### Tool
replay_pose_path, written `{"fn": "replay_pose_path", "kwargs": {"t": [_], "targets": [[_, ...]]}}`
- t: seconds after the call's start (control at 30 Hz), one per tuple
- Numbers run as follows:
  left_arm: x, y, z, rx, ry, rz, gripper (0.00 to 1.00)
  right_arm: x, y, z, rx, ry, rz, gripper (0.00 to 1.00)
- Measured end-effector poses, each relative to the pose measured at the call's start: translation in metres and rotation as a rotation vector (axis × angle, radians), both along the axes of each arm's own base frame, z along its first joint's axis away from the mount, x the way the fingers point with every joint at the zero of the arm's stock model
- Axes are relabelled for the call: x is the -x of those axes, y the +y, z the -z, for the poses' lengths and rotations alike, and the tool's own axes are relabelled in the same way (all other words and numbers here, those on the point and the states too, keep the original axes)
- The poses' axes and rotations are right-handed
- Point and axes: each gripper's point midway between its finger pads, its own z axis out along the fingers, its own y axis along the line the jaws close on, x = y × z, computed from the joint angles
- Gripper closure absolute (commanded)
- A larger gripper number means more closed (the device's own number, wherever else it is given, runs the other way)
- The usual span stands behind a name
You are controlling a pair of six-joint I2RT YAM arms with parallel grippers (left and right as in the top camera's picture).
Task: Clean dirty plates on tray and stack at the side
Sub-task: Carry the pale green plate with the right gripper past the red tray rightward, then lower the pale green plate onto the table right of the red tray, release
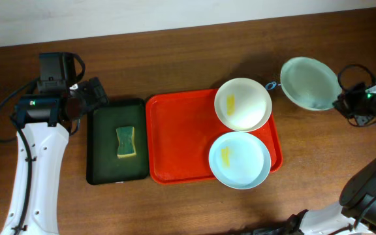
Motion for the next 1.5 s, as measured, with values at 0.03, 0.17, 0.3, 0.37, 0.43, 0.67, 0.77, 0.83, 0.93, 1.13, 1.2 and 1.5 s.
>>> {"fn": "replay_pose_path", "kwargs": {"t": [0.03,0.17,0.3,0.37,0.43,0.67,0.77,0.83,0.93,1.13,1.2,1.5], "targets": [[0.000,0.000,0.000,0.000,0.000,0.000,0.01,0.006,-0.007,0.004,0.040,0.042,0.017,0.96],[0.000,0.000,0.000,0.000,0.000,0.000,0.01,0.018,-0.021,0.010,0.117,0.114,0.046,0.96],[0.000,0.000,0.000,0.000,0.000,0.000,0.01,0.022,-0.025,0.012,0.142,0.137,0.056,0.96],[0.000,0.000,0.000,0.000,0.000,0.000,0.01,0.025,-0.024,0.016,0.141,0.153,0.056,0.96],[0.000,0.000,0.000,0.000,0.000,0.000,0.01,0.035,-0.020,0.036,0.136,0.185,0.058,0.96],[0.000,0.000,0.000,0.000,0.000,0.000,0.01,0.048,-0.008,0.063,0.121,0.232,0.049,0.96],[0.000,0.000,0.000,0.000,0.000,0.000,0.01,0.053,0.001,0.074,0.106,0.252,0.033,0.96],[0.000,0.000,0.000,0.000,0.000,0.000,0.01,0.057,0.005,0.080,0.098,0.263,0.031,0.95],[0.000,0.000,0.000,0.000,0.000,0.000,0.01,0.057,0.004,0.080,0.098,0.262,0.033,0.81],[0.000,0.000,0.000,0.000,0.000,0.000,0.01,0.060,0.006,0.081,0.093,0.270,0.025,0.29],[0.000,0.000,0.000,0.000,0.000,0.000,0.01,0.060,0.007,0.081,0.092,0.271,0.024,0.24],[0.000,0.000,0.000,0.000,0.000,0.000,0.01,0.062,0.016,0.081,0.064,0.273,-0.021,0.11]]}}
